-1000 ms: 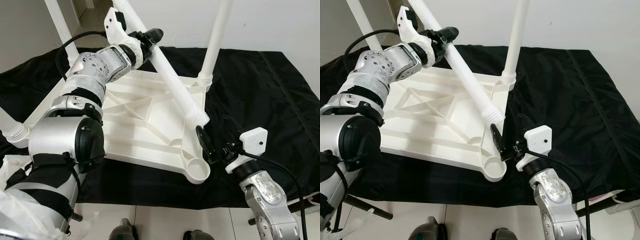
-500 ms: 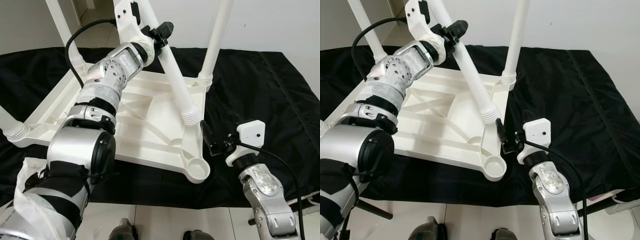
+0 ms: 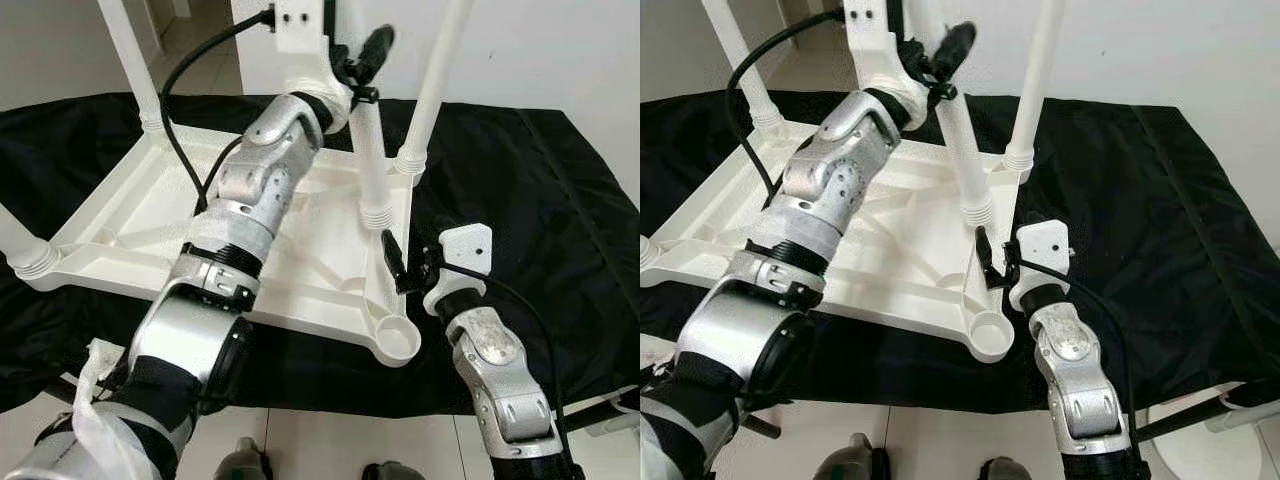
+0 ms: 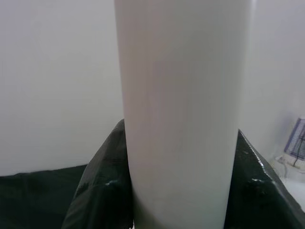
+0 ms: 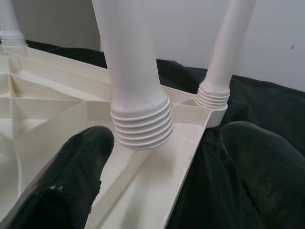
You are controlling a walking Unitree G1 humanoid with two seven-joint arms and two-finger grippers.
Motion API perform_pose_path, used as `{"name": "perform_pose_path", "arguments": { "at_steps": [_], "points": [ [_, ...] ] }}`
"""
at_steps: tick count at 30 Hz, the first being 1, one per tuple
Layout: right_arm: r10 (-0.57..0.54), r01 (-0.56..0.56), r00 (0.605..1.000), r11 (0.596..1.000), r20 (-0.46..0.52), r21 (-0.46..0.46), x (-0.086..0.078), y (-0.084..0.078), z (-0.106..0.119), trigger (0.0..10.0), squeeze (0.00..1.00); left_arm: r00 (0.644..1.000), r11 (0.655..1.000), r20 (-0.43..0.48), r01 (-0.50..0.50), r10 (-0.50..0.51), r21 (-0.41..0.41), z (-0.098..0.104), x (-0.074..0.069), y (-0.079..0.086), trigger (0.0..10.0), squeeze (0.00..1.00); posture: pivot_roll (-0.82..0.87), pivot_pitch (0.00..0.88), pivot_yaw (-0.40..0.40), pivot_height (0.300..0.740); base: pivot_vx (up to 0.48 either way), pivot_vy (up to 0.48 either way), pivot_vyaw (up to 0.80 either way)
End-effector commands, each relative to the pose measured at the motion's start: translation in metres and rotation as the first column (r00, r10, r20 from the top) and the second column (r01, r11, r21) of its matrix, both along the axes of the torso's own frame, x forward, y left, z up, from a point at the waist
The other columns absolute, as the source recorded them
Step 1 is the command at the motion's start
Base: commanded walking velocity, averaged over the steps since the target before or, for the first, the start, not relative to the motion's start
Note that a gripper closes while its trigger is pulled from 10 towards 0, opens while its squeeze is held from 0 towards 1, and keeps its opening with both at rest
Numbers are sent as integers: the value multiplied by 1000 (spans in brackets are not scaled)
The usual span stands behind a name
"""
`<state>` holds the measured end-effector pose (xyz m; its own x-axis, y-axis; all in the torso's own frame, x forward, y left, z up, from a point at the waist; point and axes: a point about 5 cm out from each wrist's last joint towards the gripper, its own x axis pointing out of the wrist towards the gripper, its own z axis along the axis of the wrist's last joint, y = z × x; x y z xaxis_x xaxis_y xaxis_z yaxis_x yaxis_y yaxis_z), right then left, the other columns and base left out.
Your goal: Building children table
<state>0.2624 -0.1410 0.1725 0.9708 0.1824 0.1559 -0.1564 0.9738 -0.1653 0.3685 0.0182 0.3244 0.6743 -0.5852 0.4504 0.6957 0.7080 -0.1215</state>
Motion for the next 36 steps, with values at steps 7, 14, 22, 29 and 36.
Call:
{"name": "perform_pose_path", "arguments": {
  "at_steps": [7,14,22,29,36],
  "points": [
    [-62,62,998,997,-7,-42,13,-5,-2,10000,0,984,987,83,157,-158,21,-1,-28,-29,10000,0,-19,0,-3,740,0,0,0],
    [-108,110,994,991,34,-70,25,-9,3,10000,0,974,978,85,210,-210,11,-6,-48,-49,10000,0,-12,0,-5,740,0,0,0],
    [-133,140,988,986,81,-93,46,-6,18,10000,0,968,974,105,228,-228,18,-3,-56,-57,10000,0,-7,0,-1,740,0,0,0],
    [-136,143,988,985,77,-99,49,-5,18,10000,0,969,975,103,223,-224,15,-2,-59,-57,10000,0,-3,0,-5,740,0,0,0],
    [-140,147,988,984,70,-104,50,-6,16,8863,0,970,975,104,222,-222,15,-1,-60,-57,10000,0,-5,0,-7,740,0,0,0]
  ]
}}
